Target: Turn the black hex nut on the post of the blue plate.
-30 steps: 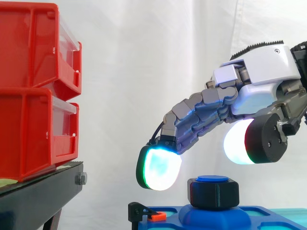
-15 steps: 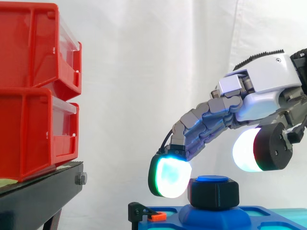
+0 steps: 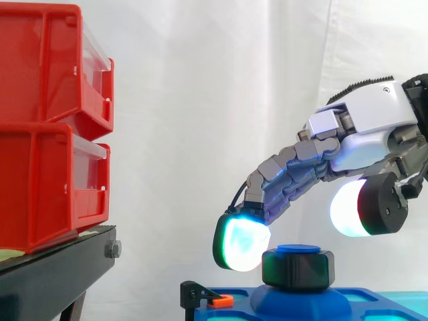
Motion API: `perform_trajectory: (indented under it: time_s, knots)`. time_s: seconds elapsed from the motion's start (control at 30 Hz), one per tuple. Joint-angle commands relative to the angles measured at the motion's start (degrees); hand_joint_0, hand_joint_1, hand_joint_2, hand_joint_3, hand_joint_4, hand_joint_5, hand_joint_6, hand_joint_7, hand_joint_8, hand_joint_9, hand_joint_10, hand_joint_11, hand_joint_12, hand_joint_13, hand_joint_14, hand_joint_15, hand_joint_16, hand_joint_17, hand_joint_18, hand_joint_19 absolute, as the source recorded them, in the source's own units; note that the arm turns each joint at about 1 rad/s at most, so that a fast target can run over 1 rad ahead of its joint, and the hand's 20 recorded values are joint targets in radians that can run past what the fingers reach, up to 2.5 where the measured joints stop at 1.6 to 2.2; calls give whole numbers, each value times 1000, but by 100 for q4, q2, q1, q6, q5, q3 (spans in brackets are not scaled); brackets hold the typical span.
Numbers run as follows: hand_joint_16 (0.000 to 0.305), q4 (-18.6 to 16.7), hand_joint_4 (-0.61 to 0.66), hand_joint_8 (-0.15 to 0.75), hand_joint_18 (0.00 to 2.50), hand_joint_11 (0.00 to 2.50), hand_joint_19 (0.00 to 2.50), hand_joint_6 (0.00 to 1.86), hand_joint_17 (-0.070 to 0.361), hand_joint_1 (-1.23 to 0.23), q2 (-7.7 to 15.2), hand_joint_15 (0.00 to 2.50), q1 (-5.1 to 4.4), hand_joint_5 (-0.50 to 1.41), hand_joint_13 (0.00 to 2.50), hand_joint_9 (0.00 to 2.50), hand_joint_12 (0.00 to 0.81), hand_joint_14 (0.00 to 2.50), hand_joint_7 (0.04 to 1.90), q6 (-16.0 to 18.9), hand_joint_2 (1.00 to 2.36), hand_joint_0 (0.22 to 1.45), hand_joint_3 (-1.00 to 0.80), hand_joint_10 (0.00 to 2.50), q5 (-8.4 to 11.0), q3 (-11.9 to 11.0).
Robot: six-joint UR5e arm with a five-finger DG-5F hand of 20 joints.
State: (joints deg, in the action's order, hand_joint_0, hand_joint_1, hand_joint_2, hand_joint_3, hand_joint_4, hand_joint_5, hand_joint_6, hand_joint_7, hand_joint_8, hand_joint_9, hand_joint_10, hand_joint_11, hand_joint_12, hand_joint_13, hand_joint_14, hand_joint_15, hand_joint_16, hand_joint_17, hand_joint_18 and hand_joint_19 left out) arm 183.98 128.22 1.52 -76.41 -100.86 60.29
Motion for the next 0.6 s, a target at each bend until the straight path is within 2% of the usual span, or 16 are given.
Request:
perform_trajectory:
  time_s: [0.0,0.4,0.57]
  knots:
    - [47,-3,224,267,257,0,251,502,106,-406,1,70,41,-190,354,332,364,2,755,-14,1000,485,-500,0,-47,0]
    - [47,-20,225,268,263,0,256,502,106,-408,1,74,217,-190,361,331,365,2,755,-41,1000,485,-500,0,-293,0]
    - [47,-29,225,267,266,0,257,502,105,-409,1,76,235,-190,367,332,365,2,754,-41,1000,486,-500,0,-346,-26]
